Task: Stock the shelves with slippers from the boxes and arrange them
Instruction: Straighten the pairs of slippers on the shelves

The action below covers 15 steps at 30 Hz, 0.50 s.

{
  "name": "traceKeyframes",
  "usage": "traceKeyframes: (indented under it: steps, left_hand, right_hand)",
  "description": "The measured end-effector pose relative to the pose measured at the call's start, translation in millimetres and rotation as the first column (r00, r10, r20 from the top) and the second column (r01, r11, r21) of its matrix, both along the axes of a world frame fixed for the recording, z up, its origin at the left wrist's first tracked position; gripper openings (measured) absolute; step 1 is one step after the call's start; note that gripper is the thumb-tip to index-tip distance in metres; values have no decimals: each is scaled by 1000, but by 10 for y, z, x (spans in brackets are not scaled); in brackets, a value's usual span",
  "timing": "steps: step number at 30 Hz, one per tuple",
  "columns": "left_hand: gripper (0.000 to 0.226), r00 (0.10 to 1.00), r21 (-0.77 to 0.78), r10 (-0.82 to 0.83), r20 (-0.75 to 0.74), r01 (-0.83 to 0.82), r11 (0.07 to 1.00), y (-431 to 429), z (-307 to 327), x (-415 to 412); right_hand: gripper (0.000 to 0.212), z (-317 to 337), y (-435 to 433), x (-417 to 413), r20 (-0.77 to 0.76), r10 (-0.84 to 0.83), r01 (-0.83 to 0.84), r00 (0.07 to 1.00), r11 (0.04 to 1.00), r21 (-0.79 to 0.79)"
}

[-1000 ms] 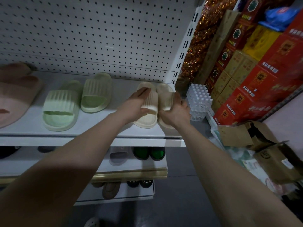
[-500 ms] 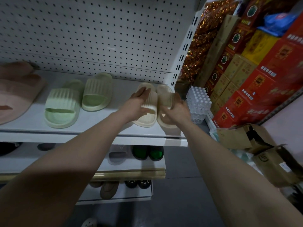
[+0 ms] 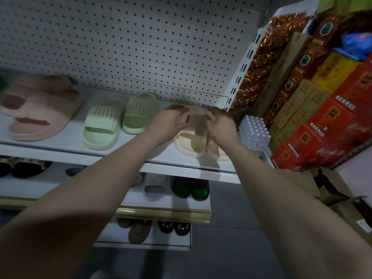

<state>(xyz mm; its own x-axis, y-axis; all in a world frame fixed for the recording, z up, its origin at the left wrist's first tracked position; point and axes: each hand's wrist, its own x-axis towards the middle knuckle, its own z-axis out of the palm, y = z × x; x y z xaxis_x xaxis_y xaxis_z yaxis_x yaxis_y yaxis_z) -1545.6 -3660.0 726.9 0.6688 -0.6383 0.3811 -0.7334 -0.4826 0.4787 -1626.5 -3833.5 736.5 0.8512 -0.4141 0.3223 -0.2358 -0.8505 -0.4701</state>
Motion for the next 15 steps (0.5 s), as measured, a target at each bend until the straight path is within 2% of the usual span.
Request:
traceKeyframes:
  steps: [5,8,15]
  left_hand:
    - [51,1000,-1,24,-2,-24,1000,409,35,162]
    - [53,999,22,38,13,-38,999,732,48,327]
    - [75,1000,213,16,4,-16,977,1526,15,838]
  right_hand:
    - [45,-31,481,249,4,85,-85,996,996,-19]
    - [51,-69,766,430,-53,122,-125,991,991,-47]
    - [69,-46,1347,905,-194,152,-169,969,983,-76]
